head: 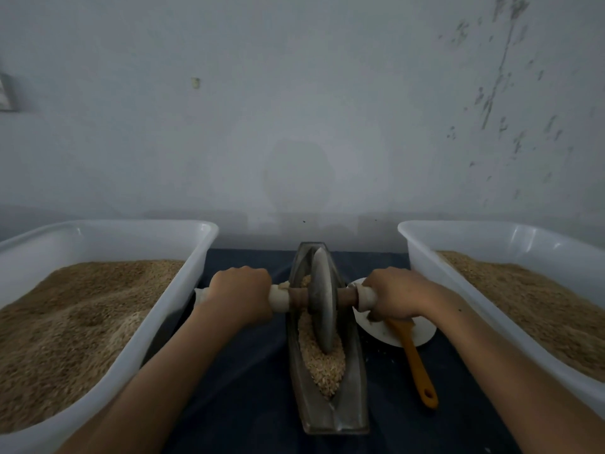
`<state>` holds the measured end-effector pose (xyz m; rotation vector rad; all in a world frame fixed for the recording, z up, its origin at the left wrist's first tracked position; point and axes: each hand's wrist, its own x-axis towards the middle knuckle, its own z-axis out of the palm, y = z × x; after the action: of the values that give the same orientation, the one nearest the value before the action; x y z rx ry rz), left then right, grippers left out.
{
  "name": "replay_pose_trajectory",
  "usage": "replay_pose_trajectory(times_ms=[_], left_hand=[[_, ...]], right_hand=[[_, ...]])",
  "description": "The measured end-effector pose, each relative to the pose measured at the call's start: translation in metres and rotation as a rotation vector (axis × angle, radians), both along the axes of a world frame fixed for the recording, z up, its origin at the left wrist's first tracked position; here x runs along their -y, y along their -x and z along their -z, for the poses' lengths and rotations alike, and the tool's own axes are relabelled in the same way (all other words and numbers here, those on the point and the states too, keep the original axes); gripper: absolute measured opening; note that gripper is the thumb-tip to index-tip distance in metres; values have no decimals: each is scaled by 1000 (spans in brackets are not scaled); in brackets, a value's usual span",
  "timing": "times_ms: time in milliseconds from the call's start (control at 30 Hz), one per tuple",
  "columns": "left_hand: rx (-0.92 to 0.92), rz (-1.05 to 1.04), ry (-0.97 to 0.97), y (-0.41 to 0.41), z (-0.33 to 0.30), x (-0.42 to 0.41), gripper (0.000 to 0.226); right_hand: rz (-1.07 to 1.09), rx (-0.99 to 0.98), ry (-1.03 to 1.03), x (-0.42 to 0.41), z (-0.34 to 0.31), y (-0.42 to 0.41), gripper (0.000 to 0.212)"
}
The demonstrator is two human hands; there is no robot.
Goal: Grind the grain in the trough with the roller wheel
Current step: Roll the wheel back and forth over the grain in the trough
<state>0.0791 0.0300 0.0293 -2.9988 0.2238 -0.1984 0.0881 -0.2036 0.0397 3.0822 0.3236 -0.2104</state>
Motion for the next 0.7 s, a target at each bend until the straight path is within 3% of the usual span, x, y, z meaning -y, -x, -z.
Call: replay_pose_trajectory(times_ms=[167, 267, 467, 600, 700], left_hand=[[123, 3, 82, 0, 9, -1, 9], [155, 3, 113, 0, 11, -1, 8], [50, -3, 71, 1, 6, -1, 18], [-25, -4, 12, 3, 0, 0, 28], [-36, -4, 0, 3, -1, 0, 32]], right_hand=[[-39, 383, -5, -3, 17, -6, 12], [-40, 457, -19, -5, 21, -7, 16], [-57, 225, 44, -4, 5, 0, 7], [9, -28, 41, -5, -8, 6, 34], [28, -87, 19, -4, -8, 7, 36]])
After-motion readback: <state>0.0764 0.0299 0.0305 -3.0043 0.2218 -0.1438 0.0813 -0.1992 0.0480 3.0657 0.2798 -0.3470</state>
